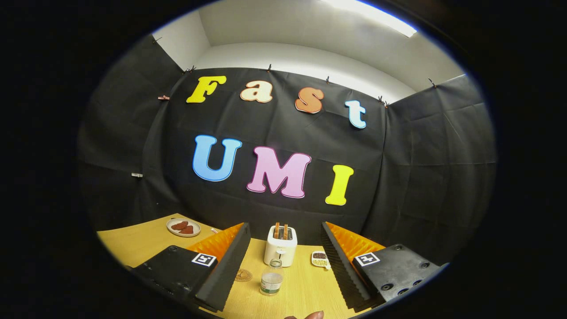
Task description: Take the bottle from table, then pour the juice into the cup, finally place the bottle on the coaster
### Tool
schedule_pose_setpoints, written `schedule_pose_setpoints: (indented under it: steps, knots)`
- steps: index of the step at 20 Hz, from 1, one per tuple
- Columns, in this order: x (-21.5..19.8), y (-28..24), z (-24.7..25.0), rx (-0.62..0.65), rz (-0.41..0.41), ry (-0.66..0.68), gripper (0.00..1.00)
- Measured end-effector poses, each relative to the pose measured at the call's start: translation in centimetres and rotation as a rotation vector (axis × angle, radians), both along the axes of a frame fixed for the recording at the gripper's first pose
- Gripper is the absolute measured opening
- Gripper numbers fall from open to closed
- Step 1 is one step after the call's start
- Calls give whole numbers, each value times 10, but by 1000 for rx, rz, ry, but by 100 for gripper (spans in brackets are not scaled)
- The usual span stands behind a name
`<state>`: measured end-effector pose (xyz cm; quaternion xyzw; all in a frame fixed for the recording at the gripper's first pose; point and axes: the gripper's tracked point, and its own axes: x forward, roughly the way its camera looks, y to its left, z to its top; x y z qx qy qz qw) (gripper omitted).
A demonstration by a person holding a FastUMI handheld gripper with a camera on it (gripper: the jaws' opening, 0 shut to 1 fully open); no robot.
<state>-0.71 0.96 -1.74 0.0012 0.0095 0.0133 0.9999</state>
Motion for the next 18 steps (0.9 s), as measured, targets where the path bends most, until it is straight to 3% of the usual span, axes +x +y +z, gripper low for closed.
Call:
schedule_pose_setpoints:
  steps: [9, 18]
  knots:
    - [16, 14, -50, 7, 42, -3, 97]
    - [54, 29, -186, 73, 68, 93, 97]
